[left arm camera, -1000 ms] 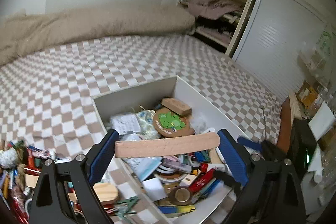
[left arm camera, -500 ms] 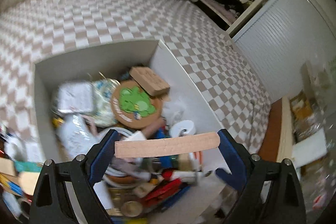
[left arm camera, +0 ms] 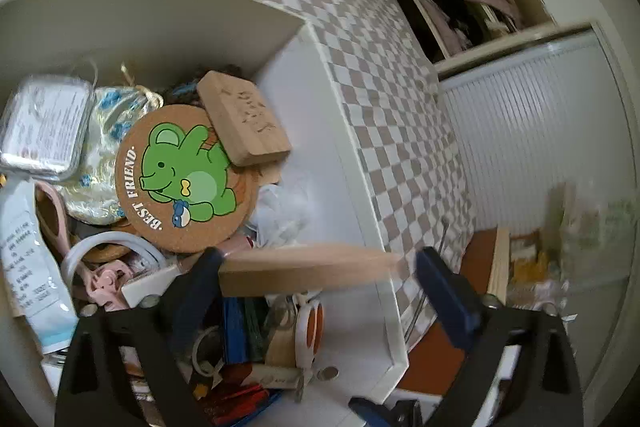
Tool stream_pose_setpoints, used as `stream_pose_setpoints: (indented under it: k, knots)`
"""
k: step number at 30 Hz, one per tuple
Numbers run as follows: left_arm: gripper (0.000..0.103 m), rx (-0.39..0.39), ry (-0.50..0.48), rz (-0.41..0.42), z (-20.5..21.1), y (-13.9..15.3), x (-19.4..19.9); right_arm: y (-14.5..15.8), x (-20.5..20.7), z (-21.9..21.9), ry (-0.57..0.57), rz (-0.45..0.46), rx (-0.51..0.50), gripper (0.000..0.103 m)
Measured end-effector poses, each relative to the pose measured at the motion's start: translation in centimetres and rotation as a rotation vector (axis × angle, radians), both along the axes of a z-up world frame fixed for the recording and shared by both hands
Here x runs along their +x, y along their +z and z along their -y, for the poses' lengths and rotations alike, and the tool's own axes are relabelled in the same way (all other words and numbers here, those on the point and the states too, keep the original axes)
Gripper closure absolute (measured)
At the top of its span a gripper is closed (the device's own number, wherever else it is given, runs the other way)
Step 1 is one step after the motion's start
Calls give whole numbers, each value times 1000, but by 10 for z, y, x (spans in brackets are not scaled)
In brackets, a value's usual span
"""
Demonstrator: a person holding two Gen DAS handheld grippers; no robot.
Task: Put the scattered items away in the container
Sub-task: 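Open the left tool releasing the wooden block into the SHOES box, then withdraw both tools from the box back over the pile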
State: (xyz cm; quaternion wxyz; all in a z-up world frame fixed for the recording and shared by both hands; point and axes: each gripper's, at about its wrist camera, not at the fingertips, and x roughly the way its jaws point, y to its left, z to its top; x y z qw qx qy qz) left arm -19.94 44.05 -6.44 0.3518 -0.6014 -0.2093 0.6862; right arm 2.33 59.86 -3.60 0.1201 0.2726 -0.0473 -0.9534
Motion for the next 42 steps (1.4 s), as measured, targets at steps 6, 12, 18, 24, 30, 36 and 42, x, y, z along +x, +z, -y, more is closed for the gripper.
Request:
stream_pose_setpoints:
  k: [6,12,18,24,30,36,42]
  knots:
    - [0,10,0,-23,22,6,5,-2,0,3,9,-14,27,0]
    - [0,-22,-22,-73,48,12,16,-1,2,2,13,-24,17,0]
    - [0,-12,-28,-97,66,18,28,-1,2,2,5,-18,12,0]
    - [0,-21,-20,-219,85,46,42,0,1,1,-12,-18,-14,0]
    - [0,-51,14,-318,119,66,54,2,-1,1,-20,0,-23,0]
    - [0,-72,42,-349,153,72,60,17,-5,0,-52,46,-59,0]
    - [0,-93,73,-384,184,79,66,44,3,10,-78,12,-14,0]
